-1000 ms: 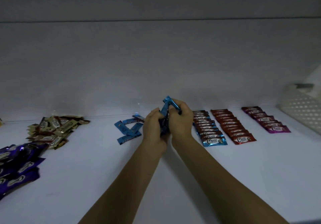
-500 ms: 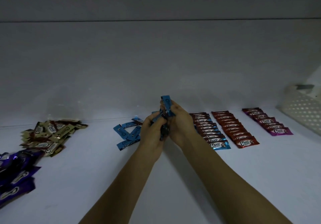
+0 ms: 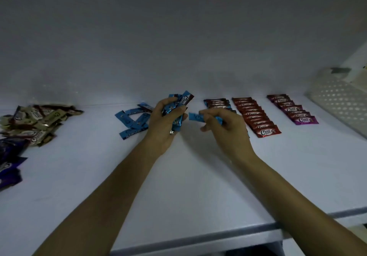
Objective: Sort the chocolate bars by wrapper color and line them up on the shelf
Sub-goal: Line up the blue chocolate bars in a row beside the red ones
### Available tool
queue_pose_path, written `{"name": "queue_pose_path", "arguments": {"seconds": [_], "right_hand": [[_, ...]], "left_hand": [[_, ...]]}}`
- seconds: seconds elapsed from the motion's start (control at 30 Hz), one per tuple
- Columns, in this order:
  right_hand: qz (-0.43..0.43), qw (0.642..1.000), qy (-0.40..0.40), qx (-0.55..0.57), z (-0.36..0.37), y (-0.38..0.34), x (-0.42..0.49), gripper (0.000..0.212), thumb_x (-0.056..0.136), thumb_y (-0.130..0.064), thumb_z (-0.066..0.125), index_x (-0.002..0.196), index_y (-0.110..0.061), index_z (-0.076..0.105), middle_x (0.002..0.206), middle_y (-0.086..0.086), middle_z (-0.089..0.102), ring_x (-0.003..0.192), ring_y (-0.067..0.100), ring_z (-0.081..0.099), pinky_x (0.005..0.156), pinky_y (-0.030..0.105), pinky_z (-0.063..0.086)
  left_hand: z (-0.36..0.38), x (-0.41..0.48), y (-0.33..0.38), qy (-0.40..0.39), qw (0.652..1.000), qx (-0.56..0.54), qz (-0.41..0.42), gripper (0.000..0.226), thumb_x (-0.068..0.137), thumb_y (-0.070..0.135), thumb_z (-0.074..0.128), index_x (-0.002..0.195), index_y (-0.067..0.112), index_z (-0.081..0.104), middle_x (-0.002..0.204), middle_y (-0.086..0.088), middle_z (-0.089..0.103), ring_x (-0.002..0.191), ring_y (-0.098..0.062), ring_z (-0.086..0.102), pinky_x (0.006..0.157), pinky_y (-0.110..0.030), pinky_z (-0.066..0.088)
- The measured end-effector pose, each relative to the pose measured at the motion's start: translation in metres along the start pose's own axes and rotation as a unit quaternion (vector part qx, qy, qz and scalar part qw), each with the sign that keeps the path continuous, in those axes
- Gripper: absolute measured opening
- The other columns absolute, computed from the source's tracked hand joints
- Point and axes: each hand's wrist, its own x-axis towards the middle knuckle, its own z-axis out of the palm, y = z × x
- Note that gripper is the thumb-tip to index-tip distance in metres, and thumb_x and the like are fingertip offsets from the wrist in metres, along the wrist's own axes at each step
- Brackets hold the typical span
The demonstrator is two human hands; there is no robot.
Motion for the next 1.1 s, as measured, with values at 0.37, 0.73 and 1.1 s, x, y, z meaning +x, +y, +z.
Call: {"name": "queue_pose_path", "arguments": {"seconds": [0.37,0.73,1.1], "right_hand": [[-0.091,0.955,-0.091,-0.267,-0.036,0.036,-0.032,0.020,0.088,-0.019,0.060,0.104,-0.016,0.072,0.095,-0.009,0.066,0.086,-0.005,0.054,0.079,0.007,0.040],[-0.082,0.910,-0.074,-0.400,-0.064,0.036,-0.031,0.014,0.082,-0.032,0.071,0.096,-0.031,0.072,0.099,-0.010,0.068,0.094,0.012,0.056,0.080,0.036,0.044],[-0.094,0.873,-0.026,-0.478,-0.092,0.048,-0.013,0.021,0.075,-0.024,0.079,0.095,-0.024,0.076,0.093,0.000,0.067,0.092,0.026,0.057,0.072,0.031,0.029]], "left_hand": [[0.001,-0.001,-0.009,-0.053,0.986,0.144,0.070,0.025,0.085,-0.006,0.064,0.094,0.017,0.058,0.106,-0.004,0.064,0.067,-0.006,0.066,0.063,-0.019,0.053],[0.015,-0.024,-0.014,-0.146,0.923,0.315,0.165,0.030,0.082,-0.011,0.064,0.095,0.014,0.055,0.106,0.000,0.060,0.071,-0.003,0.065,0.060,-0.014,0.051],[0.025,-0.032,-0.027,-0.156,0.924,0.312,0.159,0.033,0.080,-0.015,0.064,0.094,0.014,0.057,0.104,0.004,0.062,0.071,-0.003,0.066,0.057,-0.014,0.051]]}}
